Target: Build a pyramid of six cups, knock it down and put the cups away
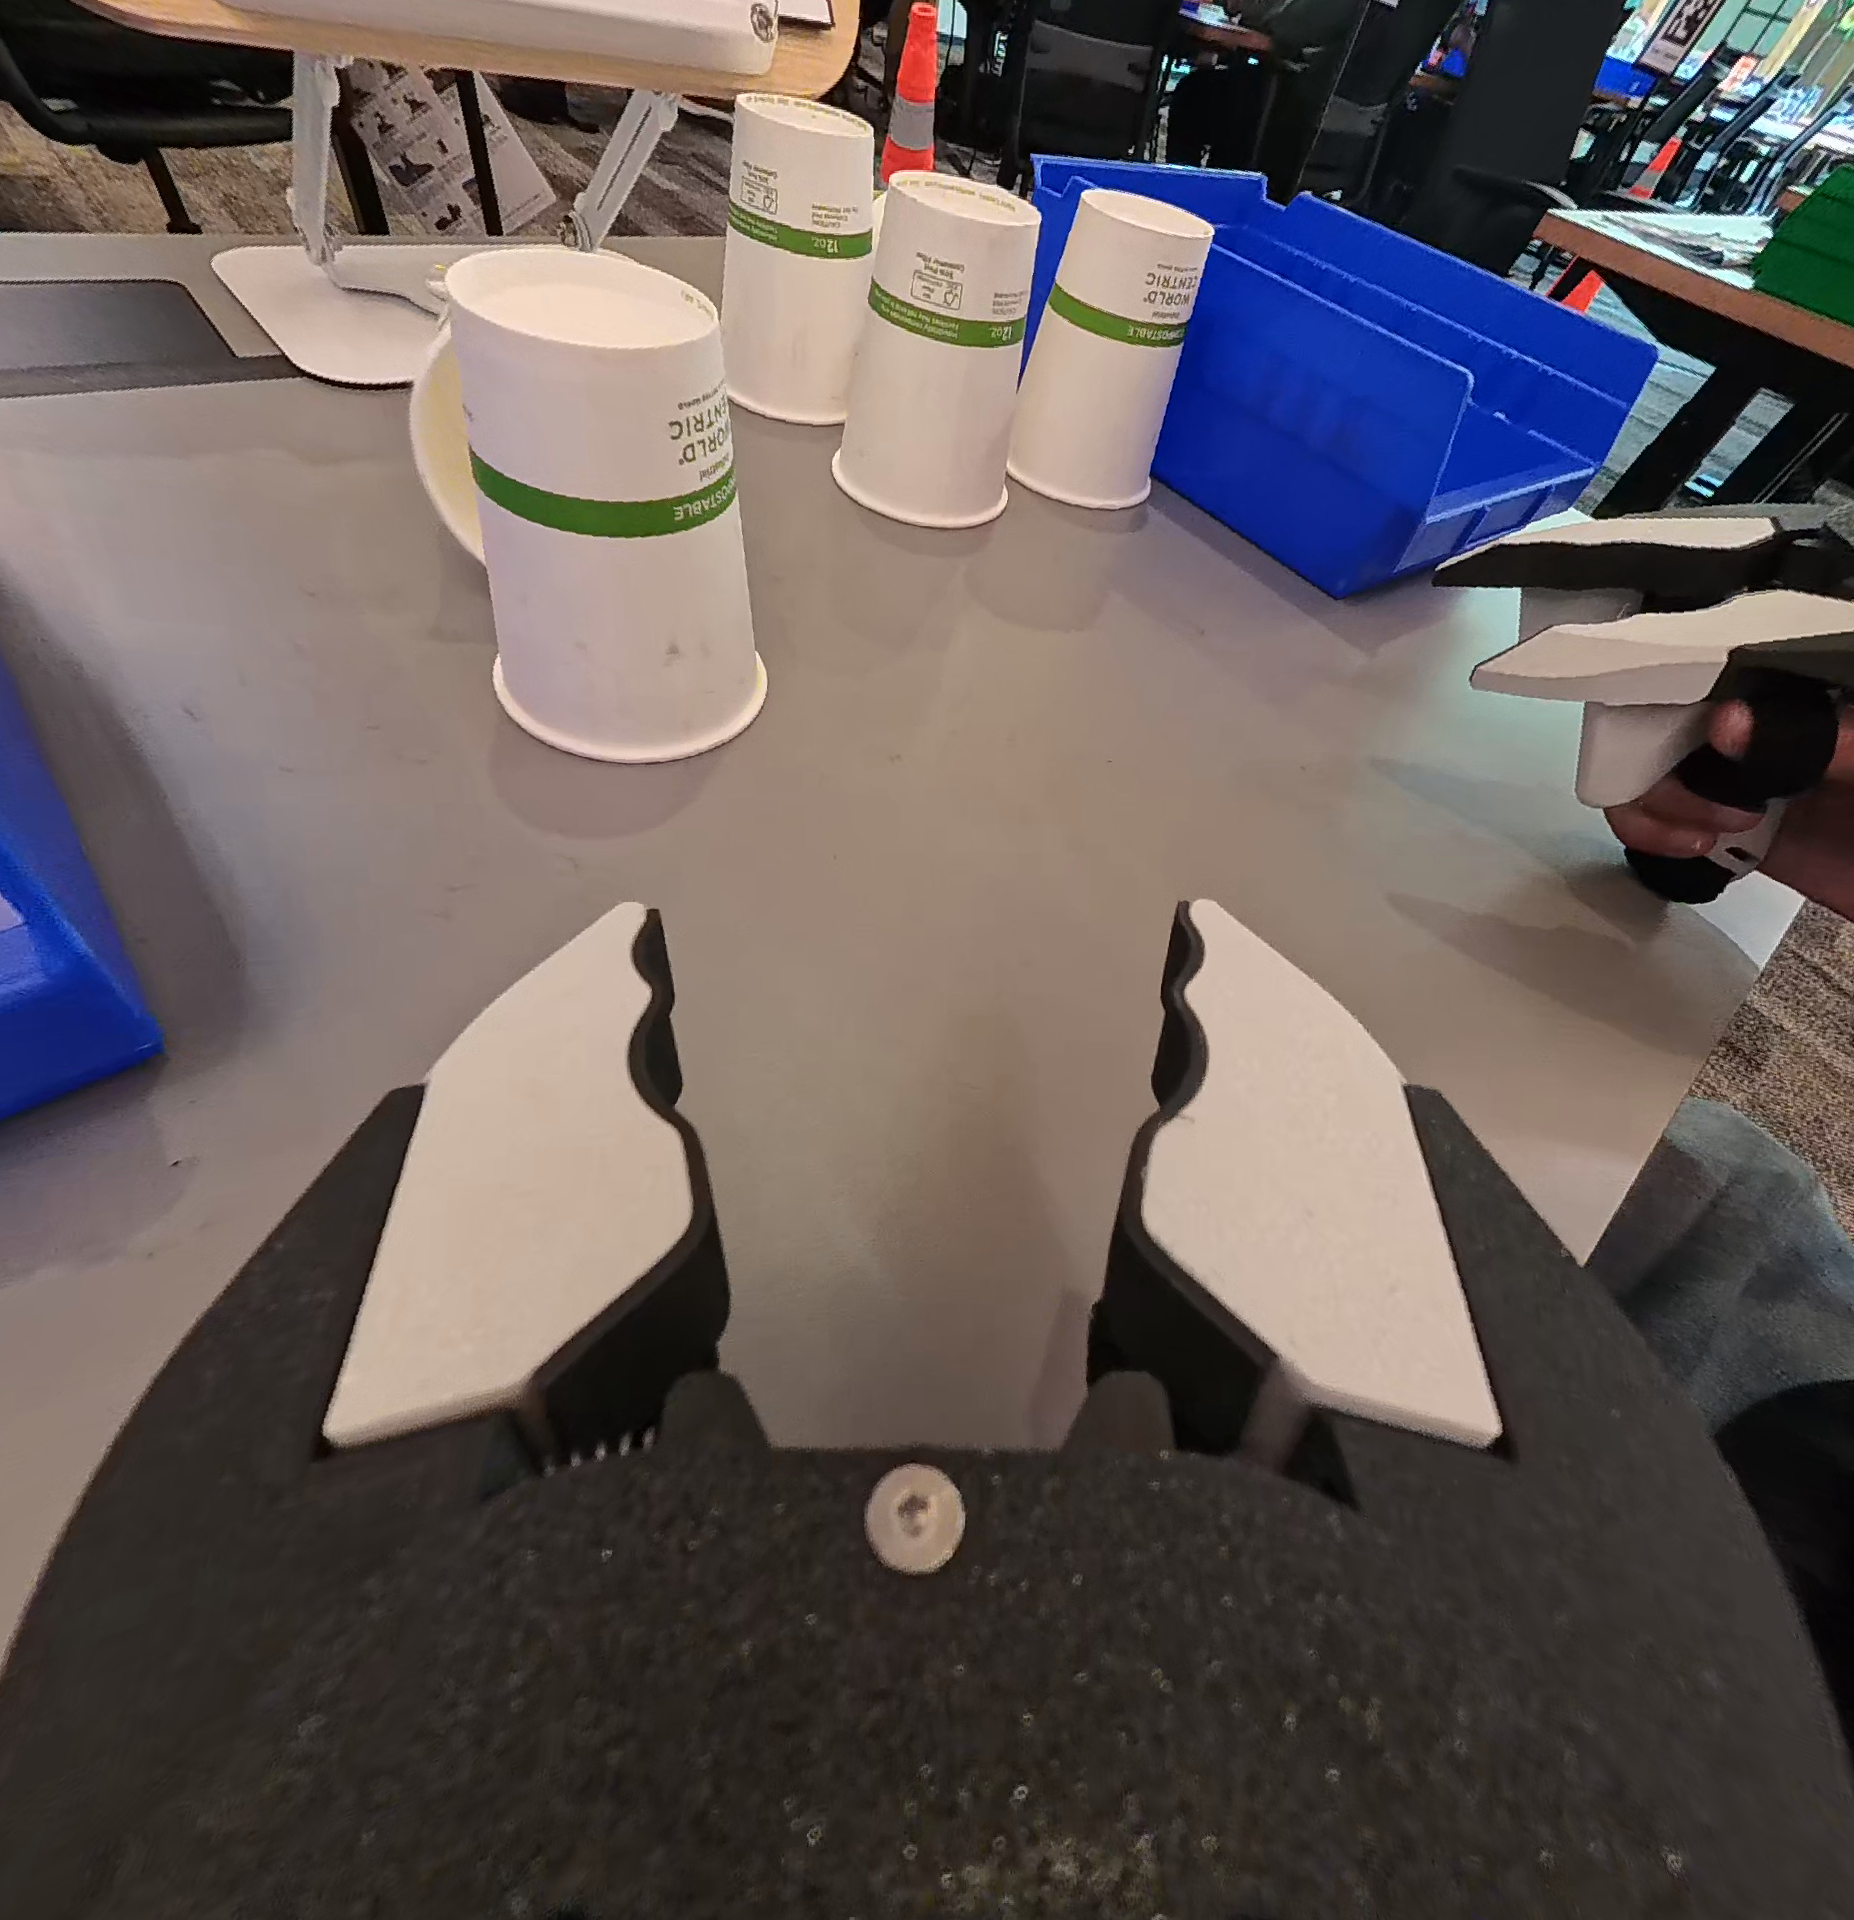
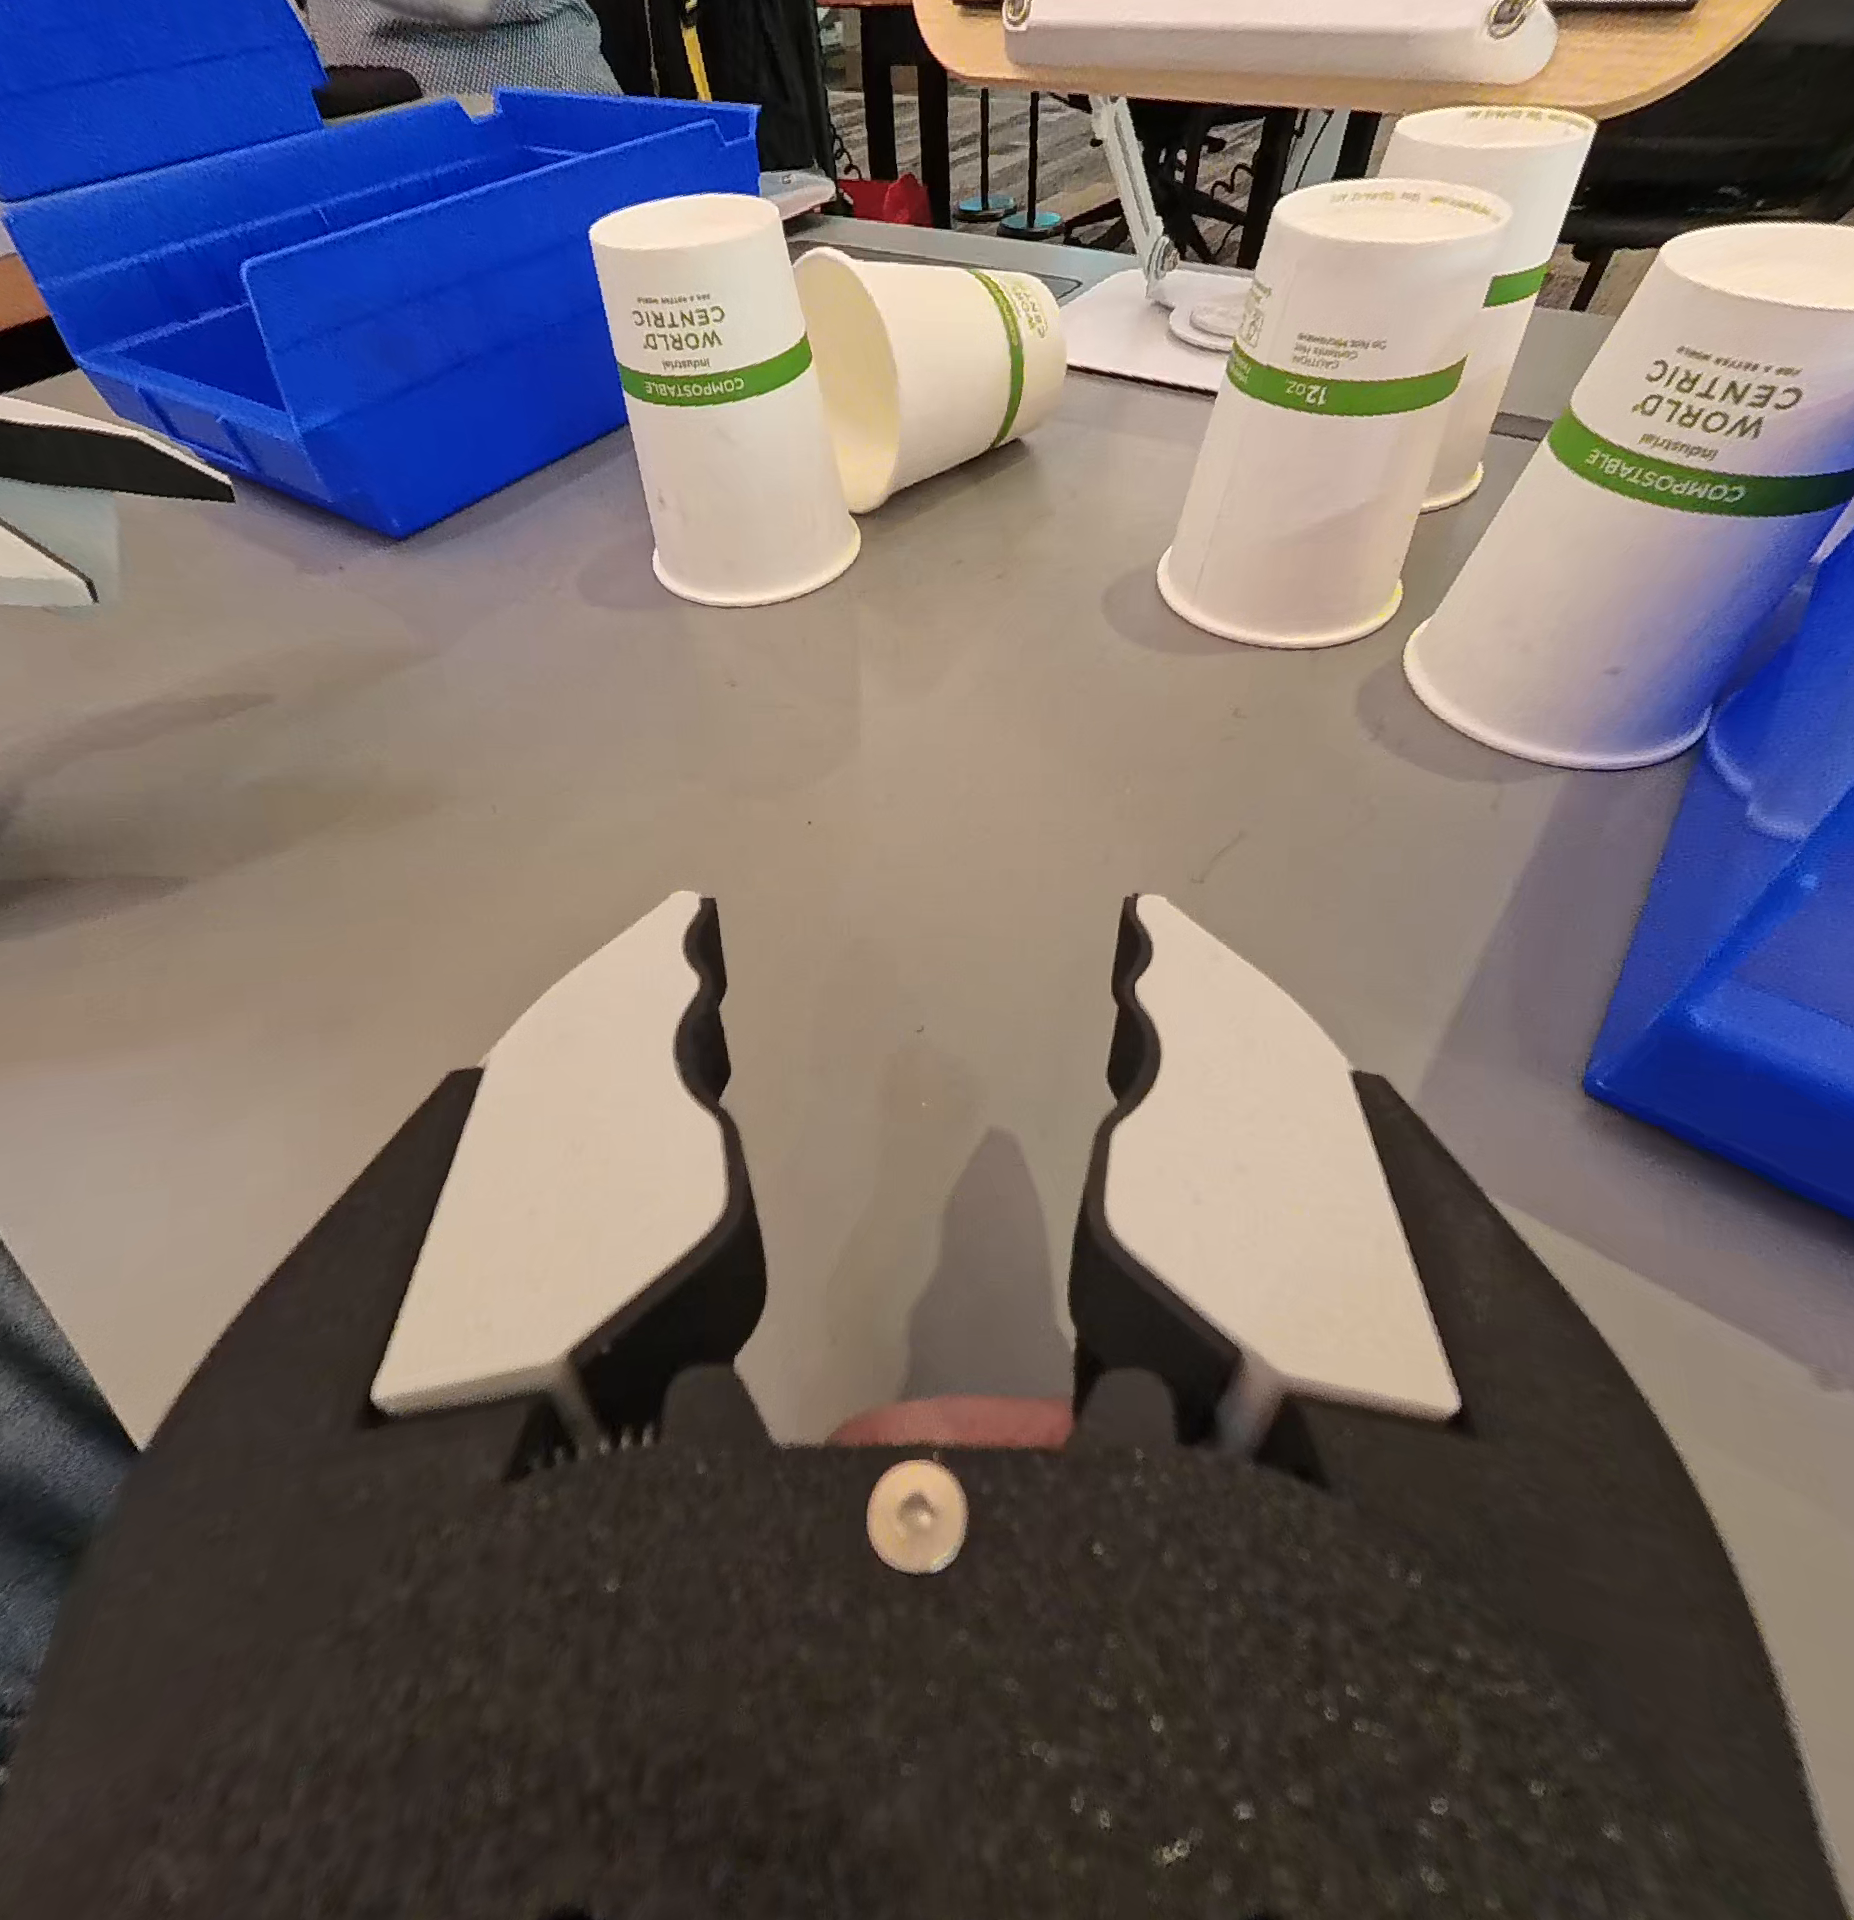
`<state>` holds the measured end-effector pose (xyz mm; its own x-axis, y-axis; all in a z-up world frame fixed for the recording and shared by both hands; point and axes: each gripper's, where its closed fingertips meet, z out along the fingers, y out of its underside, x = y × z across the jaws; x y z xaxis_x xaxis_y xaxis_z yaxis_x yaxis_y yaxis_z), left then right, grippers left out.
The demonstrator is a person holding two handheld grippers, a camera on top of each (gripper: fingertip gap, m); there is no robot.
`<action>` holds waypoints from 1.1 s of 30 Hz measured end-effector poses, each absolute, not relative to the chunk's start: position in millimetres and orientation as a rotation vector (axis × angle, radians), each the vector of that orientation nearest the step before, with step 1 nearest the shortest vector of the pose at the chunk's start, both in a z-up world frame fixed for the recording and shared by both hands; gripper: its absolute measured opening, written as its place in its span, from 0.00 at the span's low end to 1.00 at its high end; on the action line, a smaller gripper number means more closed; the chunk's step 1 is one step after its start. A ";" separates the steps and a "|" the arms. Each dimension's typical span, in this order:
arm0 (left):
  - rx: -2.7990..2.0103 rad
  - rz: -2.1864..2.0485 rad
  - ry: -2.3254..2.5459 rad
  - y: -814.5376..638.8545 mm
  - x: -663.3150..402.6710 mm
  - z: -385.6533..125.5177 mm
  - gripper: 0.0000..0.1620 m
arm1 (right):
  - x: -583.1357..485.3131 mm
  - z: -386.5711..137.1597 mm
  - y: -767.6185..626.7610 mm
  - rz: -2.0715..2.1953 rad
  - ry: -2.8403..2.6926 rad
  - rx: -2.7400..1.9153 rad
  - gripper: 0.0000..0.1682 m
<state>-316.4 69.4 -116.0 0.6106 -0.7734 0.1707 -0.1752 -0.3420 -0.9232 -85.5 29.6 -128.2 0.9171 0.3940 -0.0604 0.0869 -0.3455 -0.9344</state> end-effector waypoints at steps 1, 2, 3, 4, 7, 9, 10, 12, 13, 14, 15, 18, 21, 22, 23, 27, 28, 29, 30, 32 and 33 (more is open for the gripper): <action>-1.848 -0.759 0.764 69.4 -316.4 -115.9 0.55 | -85.8 -128.4 29.7 0.331 -0.352 -1.913 0.42; -1.848 -0.759 0.764 69.4 -316.4 -115.9 0.55 | -86.1 -128.7 29.7 0.333 -0.353 -1.915 0.42; -1.848 -0.760 0.763 69.5 -316.5 -115.9 0.55 | -86.5 -129.0 29.8 0.334 -0.353 -1.917 0.42; -1.849 -0.763 0.763 69.6 -316.5 -116.0 0.55 | -87.1 -129.2 29.8 0.336 -0.354 -1.919 0.42; -1.851 -0.767 0.762 69.9 -316.3 -116.4 0.55 | -90.0 -130.0 30.0 0.341 -0.363 -1.924 0.42; -1.852 -0.772 0.764 69.4 -316.0 -116.3 0.55 | -91.7 -130.4 30.4 0.339 -0.370 -1.928 0.43; -1.851 -0.773 0.764 69.5 -316.0 -116.1 0.55 | -92.7 -130.5 30.8 0.339 -0.373 -1.930 0.43; -1.850 -0.773 0.763 69.5 -316.2 -115.7 0.55 | -94.9 -130.2 31.5 0.341 -0.385 -1.936 0.43; -1.848 -0.774 0.762 69.6 -316.3 -115.2 0.55 | -96.0 -130.0 31.9 0.338 -0.394 -1.938 0.43; -1.849 -0.776 0.764 69.5 -316.3 -115.1 0.55 | -97.1 -129.7 32.2 0.335 -0.406 -1.940 0.43; -1.851 -0.777 0.763 69.5 -316.5 -115.2 0.55 | -97.4 -129.2 32.9 0.328 -0.414 -1.943 0.43; -1.848 -0.784 0.761 69.5 -316.7 -114.2 0.55 | -98.7 -125.5 35.3 0.331 -0.426 -1.948 0.43; -1.850 -0.789 0.758 69.4 -316.5 -114.7 0.55 | -104.7 -116.5 44.3 0.365 -0.496 -1.967 0.44; -1.852 -0.795 0.761 68.9 -315.8 -114.9 0.55 | -110.2 -109.9 49.1 0.393 -0.551 -1.969 0.44; -1.854 -0.799 0.761 68.7 -315.3 -115.2 0.55 | -118.5 -103.1 54.5 0.425 -0.639 -1.976 0.45; -1.850 -0.809 0.773 68.0 -310.9 -114.1 0.55 | -147.3 -68.5 104.2 0.339 -1.032 -1.963 0.48; -1.848 -0.807 0.778 68.3 -310.0 -114.3 0.55 | -156.3 -60.1 120.0 0.325 -1.122 -1.963 0.49; -1.852 -0.806 0.786 68.1 -309.0 -115.4 0.55 | -166.2 -52.9 134.9 0.318 -1.217 -1.969 0.49; -1.856 -0.805 0.792 68.0 -308.4 -117.0 0.55 | -176.3 -46.5 150.1 0.304 -1.308 -1.973 0.49; -1.866 -0.805 0.799 67.9 -308.1 -119.8 0.55 | -193.3 -43.1 179.3 0.202 -1.495 -1.999 0.52; -1.869 -0.807 0.800 67.7 -308.1 -120.5 0.55 | -202.6 -43.6 191.6 0.144 -1.580 -2.001 0.52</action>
